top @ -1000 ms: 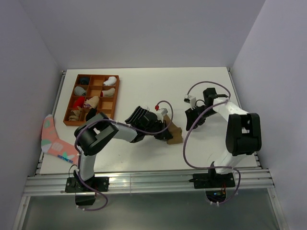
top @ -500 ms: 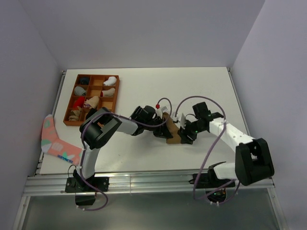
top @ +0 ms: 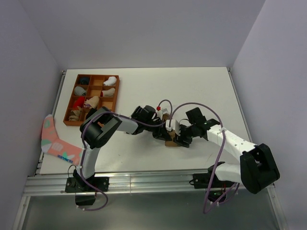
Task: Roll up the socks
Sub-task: Roll the sock at the center of the board.
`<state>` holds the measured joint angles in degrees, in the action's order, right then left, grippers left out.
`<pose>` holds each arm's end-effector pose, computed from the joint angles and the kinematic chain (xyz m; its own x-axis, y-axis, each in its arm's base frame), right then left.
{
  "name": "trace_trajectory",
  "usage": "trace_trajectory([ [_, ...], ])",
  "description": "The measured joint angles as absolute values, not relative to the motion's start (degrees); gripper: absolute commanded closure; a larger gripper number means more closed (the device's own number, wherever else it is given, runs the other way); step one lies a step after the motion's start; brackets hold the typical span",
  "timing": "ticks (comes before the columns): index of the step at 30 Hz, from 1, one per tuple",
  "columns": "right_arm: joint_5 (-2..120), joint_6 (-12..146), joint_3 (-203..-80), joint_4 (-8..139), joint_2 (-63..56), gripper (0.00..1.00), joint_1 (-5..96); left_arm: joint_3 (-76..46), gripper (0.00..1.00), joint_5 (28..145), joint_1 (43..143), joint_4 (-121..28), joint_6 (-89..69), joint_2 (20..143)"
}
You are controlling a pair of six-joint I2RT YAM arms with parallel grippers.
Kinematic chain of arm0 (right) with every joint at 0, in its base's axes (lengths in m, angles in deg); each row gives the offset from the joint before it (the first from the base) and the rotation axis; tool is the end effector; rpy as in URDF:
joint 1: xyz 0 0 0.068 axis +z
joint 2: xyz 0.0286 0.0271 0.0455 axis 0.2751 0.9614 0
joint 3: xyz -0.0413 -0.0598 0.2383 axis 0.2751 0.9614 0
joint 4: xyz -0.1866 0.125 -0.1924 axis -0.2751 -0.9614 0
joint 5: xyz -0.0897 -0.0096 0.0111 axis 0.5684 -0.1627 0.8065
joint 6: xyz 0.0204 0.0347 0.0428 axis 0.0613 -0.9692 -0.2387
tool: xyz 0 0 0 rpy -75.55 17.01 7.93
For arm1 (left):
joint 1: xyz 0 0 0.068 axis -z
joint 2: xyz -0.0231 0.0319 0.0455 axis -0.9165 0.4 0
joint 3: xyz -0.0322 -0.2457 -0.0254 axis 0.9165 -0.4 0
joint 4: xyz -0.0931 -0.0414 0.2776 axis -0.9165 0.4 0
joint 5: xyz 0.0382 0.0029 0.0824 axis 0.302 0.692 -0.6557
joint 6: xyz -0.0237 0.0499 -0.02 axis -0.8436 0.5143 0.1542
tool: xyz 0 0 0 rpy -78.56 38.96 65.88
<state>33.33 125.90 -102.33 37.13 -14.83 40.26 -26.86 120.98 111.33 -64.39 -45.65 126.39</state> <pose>0.2247 0.1268 0.1387 -0.0359 -0.7446 -0.6665 -0.9900 0.1177 -0.0782 0.2727 -0.3125 0.0387 -0.9618 0.1920 -0.1951 0.2617 0.4367 -0.8607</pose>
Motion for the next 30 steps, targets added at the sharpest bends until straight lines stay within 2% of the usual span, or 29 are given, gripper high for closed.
trace_trajectory([
  [8, 35.43, 125.77, -101.61, 37.75, -14.50, 0.39, 44.42, -26.53, 1.00, 122.18, 111.20, -63.69, -45.69, 126.69],
  [17, 38.16, 125.16, -100.60, 40.17, -11.48, 0.46, 48.05, -25.96, 1.00, 122.38, 111.11, -62.42, -45.67, 126.74],
  [23, 39.38, 123.94, -100.71, 42.16, -8.47, 0.67, 48.18, -25.94, 0.99, 123.16, 110.89, -61.76, -45.67, 126.74],
  [25, 39.56, 123.00, -101.46, 42.20, -7.40, 0.71, 48.20, -26.05, 0.94, 123.38, 110.80, -61.83, -45.71, 126.74],
  [27, 39.49, 121.88, -102.38, 41.75, -6.33, 0.80, 48.20, -26.66, 0.91, 123.43, 110.67, -62.44, -45.89, 126.63],
  [30, 38.62, 120.81, -104.36, 40.26, -4.14, 0.81, 48.20, -27.97, 0.85, 122.84, 110.41, -63.29, -46.41, 125.80],
])
